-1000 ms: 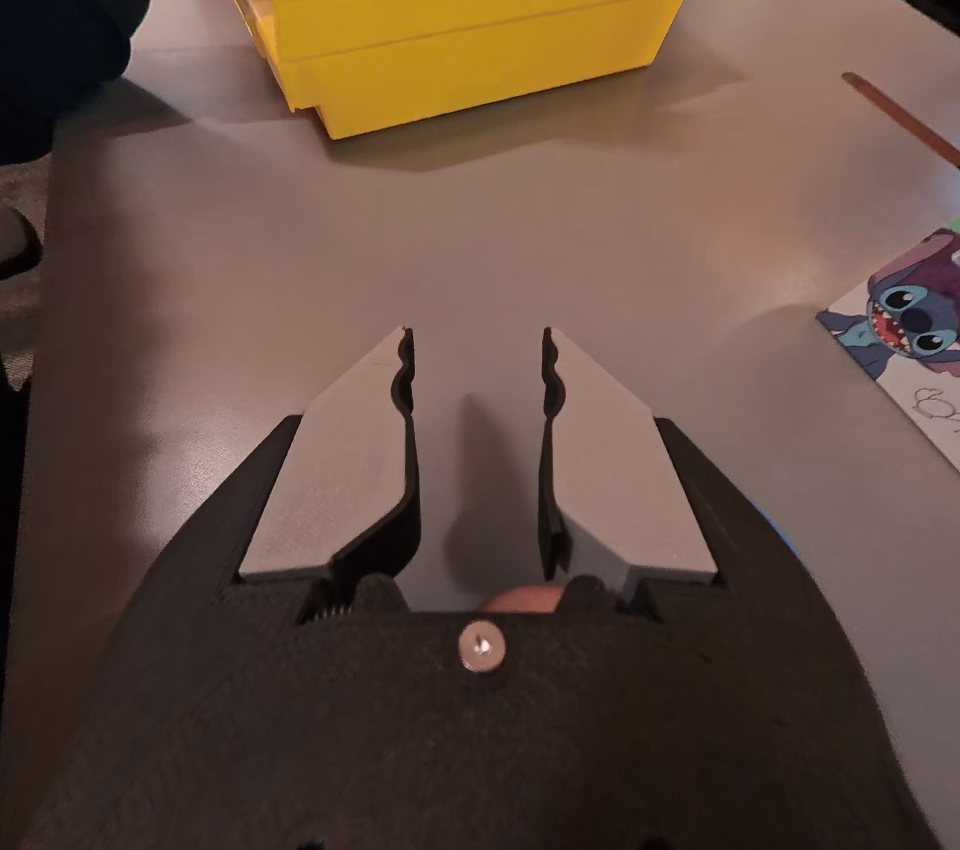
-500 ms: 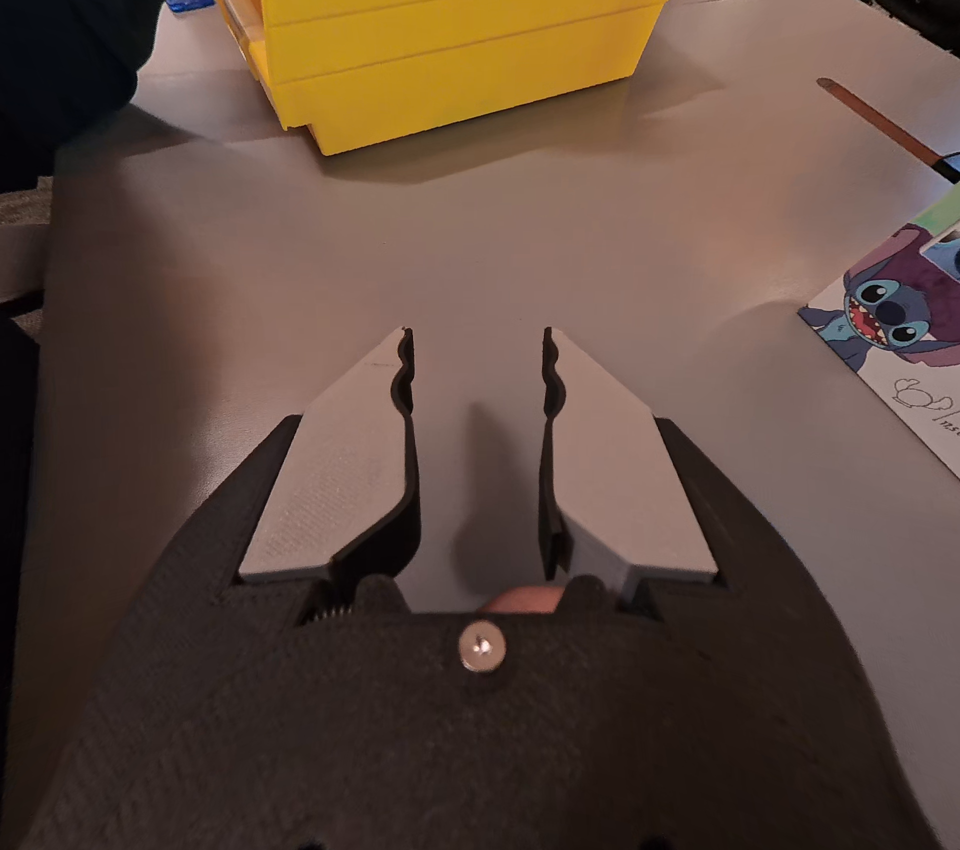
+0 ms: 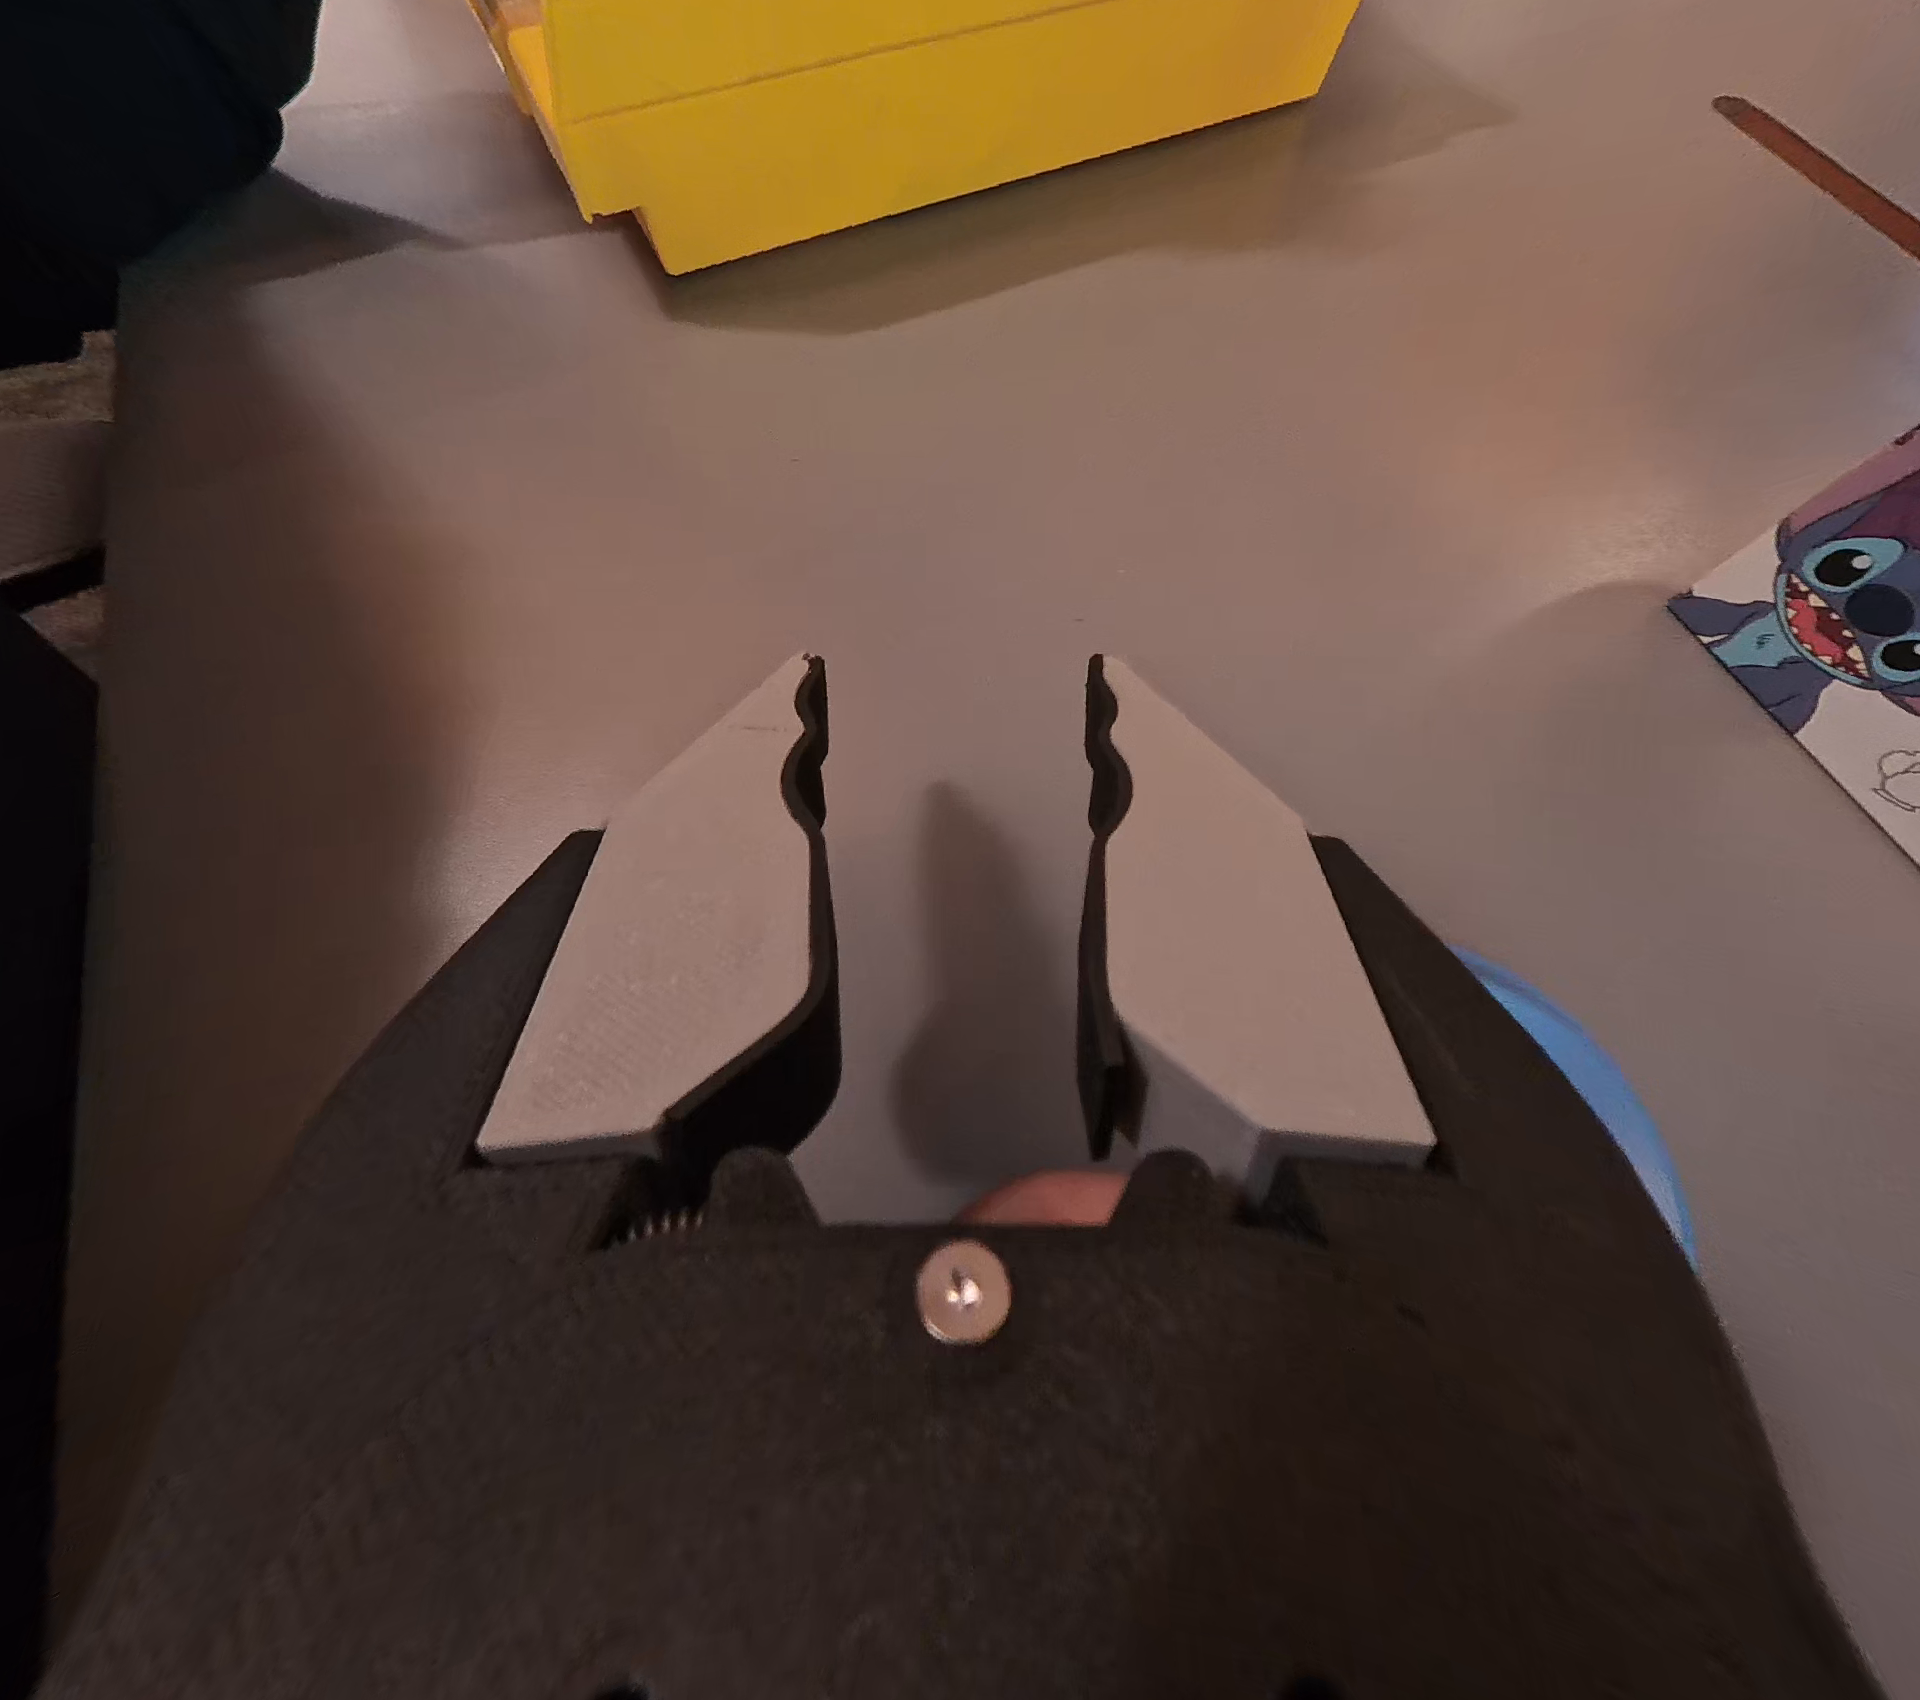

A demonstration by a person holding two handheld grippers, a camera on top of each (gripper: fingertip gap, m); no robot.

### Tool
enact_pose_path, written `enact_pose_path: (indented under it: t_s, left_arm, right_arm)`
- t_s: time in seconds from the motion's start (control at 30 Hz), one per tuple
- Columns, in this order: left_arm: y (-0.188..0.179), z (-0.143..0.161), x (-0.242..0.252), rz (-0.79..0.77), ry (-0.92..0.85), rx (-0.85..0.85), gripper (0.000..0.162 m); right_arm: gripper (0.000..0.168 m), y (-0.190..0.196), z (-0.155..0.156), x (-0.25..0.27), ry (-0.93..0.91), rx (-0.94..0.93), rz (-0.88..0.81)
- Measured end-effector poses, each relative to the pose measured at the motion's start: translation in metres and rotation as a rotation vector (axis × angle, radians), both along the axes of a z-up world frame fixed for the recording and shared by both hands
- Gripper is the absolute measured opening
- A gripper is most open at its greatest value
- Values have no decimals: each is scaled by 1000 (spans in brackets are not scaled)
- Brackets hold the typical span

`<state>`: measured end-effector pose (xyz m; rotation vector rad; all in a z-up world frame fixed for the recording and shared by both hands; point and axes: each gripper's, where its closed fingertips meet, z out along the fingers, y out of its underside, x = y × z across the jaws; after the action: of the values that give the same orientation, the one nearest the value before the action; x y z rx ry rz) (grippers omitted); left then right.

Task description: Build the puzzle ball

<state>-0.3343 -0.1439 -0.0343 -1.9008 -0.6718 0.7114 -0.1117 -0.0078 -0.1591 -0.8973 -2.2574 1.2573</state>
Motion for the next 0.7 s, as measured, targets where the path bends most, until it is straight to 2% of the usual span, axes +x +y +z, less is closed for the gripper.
enact_pose_path:
  t_s: [0.7]
  left_arm:
    - [5, -12, -6, 10, -24, -17, 29]
  right_arm:
    - [47, -3, -2, 5, -38, 11, -5]
